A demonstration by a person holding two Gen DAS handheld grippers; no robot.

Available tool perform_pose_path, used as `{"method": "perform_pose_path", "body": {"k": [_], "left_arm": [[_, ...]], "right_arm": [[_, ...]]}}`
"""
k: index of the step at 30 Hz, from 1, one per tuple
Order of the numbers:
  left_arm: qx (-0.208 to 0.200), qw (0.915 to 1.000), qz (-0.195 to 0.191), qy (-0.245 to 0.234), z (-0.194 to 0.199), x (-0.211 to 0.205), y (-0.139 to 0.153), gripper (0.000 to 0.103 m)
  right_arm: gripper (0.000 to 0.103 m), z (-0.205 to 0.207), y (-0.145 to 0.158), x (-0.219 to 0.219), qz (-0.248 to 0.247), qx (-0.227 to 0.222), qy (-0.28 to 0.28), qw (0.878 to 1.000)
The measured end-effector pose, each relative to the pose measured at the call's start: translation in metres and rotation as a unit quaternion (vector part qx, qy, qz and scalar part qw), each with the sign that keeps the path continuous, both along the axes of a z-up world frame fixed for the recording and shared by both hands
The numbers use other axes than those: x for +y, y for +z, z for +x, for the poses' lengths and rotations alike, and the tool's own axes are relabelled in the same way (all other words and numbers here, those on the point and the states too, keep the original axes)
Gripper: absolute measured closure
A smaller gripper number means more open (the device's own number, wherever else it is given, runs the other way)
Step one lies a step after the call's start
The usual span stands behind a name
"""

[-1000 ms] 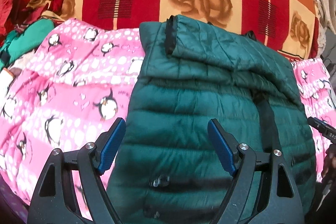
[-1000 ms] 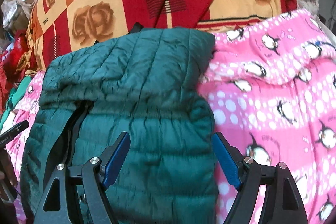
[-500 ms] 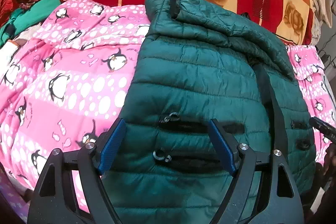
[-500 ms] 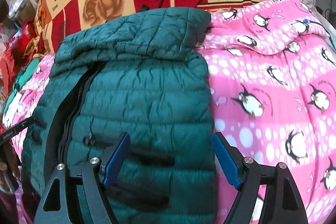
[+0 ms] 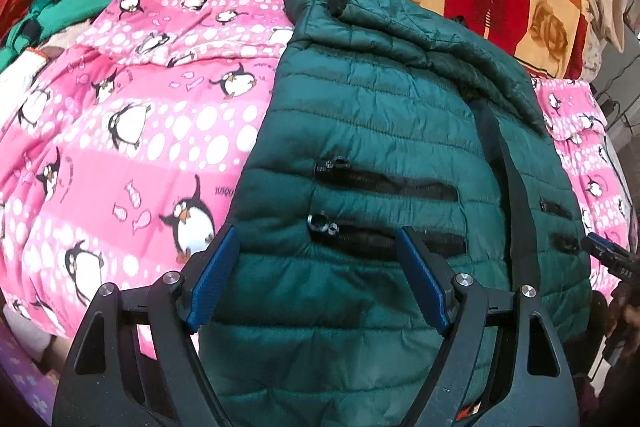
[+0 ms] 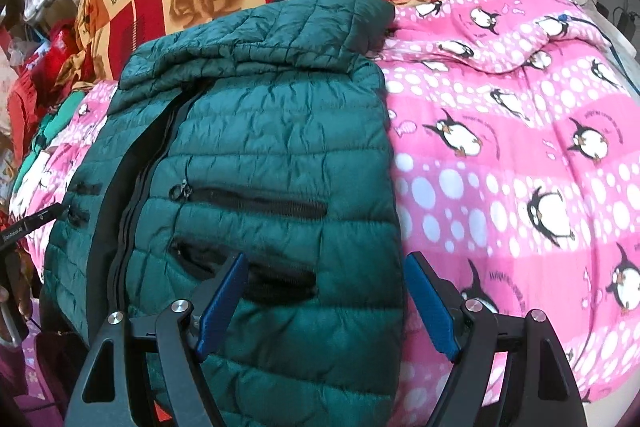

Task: Fold large clothes

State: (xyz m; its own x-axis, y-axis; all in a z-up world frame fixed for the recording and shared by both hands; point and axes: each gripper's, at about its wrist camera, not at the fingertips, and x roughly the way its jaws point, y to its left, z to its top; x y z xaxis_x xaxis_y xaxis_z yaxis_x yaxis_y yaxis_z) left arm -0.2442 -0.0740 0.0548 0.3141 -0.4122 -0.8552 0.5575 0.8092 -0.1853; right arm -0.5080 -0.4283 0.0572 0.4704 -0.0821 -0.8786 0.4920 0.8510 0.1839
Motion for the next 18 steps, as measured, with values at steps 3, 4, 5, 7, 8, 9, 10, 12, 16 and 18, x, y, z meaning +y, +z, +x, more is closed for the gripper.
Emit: {"method": "perform_pose_path", "body": {"k": [3,4,5,7,8,9,10,12,16,18], "left_arm": [[0.007,1.0000,-0.002,0.000,-0.004,0.007,-0.002,0.022],[0.007,1.0000,-0.003,0.000,-0.006,0.009,-0.002,0.022],[0.008,1.0000,-0.003,-0.001,-0.007,0.010,-0.002,0.022],[0.011,0.9999,-0.005,-0.003,-0.010,0.014,-0.001,0.022],[0.013,0.9999,-0.006,-0.003,-0.010,0.015,-0.002,0.022],[0.017,0.9998,-0.008,-0.004,-0.011,0.018,-0.002,0.022],[0.019,0.9998,-0.010,-0.004,-0.012,0.019,-0.002,0.022],[0.022,0.9997,-0.012,-0.003,-0.014,0.024,-0.001,0.022],[0.030,0.9994,-0.018,-0.001,-0.015,0.030,-0.002,0.022],[0.036,0.9992,-0.021,0.000,-0.016,0.032,-0.003,0.022]], "right_arm": [[0.025,-0.004,-0.001,0.005,-0.002,0.005,0.004,1.000],[0.025,-0.006,-0.002,0.008,-0.002,0.007,0.005,1.000],[0.025,-0.008,-0.002,0.009,-0.002,0.007,0.006,1.000],[0.025,-0.011,-0.001,0.013,-0.003,0.008,0.008,1.000],[0.025,-0.012,-0.001,0.015,-0.005,0.009,0.010,1.000],[0.025,-0.012,0.000,0.016,-0.006,0.009,0.011,1.000],[0.025,-0.014,0.000,0.018,-0.006,0.009,0.011,1.000],[0.025,-0.017,0.001,0.020,-0.007,0.009,0.012,1.000],[0.025,-0.023,0.000,0.022,-0.004,0.013,0.011,1.000],[0.025,-0.027,-0.002,0.023,-0.003,0.016,0.011,1.000]]}}
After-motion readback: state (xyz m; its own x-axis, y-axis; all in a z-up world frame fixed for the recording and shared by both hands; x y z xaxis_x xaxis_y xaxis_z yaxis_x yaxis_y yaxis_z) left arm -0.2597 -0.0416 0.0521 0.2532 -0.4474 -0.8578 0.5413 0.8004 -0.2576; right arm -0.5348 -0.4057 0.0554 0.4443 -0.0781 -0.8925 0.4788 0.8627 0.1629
